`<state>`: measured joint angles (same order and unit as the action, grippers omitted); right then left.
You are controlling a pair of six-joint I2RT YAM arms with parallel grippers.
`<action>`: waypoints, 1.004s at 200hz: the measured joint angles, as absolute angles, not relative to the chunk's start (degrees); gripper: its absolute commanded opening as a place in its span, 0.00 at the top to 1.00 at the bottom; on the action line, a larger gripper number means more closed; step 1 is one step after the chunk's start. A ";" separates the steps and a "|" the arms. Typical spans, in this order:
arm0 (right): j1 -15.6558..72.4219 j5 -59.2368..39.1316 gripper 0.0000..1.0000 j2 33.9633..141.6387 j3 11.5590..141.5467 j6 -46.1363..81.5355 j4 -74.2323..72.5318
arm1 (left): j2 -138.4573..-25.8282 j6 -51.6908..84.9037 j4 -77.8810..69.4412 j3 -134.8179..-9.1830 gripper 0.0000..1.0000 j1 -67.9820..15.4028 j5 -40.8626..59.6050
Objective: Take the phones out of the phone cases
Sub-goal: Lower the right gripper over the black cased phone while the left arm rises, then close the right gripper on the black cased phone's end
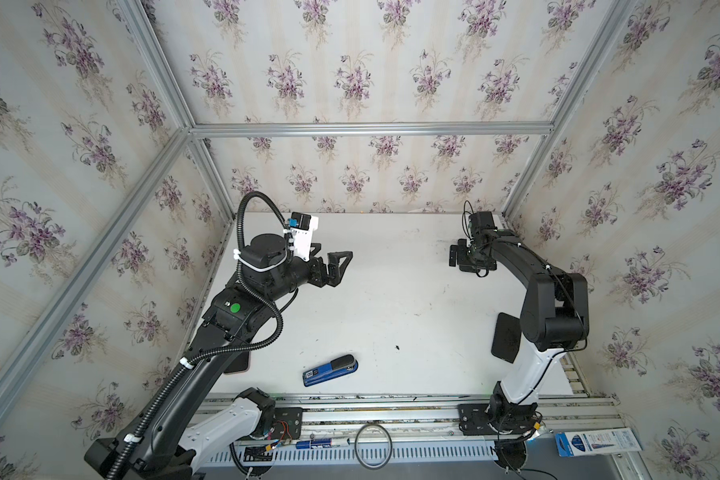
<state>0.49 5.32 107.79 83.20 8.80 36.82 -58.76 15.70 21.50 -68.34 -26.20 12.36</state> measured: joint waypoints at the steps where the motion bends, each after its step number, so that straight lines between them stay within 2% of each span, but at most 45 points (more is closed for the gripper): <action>1: 0.47 5.32 0.00 107.87 83.22 8.75 36.84 | -58.85 15.73 21.45 -68.40 0.00 -26.20 12.38; 63: -2.33 5.26 0.00 115.04 88.49 4.95 38.22 | -59.99 15.53 18.04 -63.07 0.00 -26.39 15.38; 201: -4.23 4.16 0.00 126.23 98.21 4.05 41.80 | -59.42 15.51 16.75 -61.19 0.00 -25.87 16.80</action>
<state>-4.23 4.16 126.23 98.21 4.05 41.80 -59.42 15.51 16.75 -61.19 -25.87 16.80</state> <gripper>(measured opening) 0.996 0.996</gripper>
